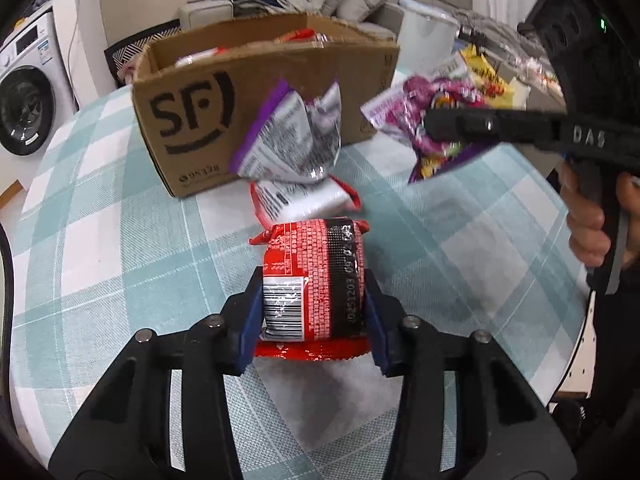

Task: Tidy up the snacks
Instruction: 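Lift both held packs over the box and lower them inside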

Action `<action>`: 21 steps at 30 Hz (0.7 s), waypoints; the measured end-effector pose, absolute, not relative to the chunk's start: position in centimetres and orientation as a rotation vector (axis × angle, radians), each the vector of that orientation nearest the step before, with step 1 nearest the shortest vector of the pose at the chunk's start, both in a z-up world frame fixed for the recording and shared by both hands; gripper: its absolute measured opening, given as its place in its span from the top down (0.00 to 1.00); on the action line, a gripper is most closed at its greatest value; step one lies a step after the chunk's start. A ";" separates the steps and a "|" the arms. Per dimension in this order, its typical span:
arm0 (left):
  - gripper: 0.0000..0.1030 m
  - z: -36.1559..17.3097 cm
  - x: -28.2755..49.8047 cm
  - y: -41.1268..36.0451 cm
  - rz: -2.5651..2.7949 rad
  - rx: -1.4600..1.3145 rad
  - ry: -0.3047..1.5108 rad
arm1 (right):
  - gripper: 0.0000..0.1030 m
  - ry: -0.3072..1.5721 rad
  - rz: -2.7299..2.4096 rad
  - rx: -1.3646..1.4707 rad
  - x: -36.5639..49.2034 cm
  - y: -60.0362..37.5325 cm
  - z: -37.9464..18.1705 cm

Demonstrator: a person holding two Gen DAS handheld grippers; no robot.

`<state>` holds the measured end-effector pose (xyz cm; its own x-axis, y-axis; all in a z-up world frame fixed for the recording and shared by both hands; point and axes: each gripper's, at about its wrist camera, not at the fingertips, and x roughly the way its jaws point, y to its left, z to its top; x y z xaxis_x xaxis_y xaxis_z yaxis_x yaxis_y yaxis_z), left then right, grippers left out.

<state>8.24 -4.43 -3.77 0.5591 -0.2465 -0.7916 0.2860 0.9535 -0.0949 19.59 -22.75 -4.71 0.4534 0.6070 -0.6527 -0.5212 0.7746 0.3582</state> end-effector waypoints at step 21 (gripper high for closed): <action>0.60 4.4 7.6 -0.2 -0.230 -0.080 0.707 | 0.60 0.708 0.702 0.217 18.1 -24.2 -0.9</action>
<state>7.56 -0.22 4.43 0.7362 -0.2361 -0.6343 0.1823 0.9717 -0.1501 18.12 -24.19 -0.88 0.5442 0.6567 -0.5220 -0.5162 0.7527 0.4087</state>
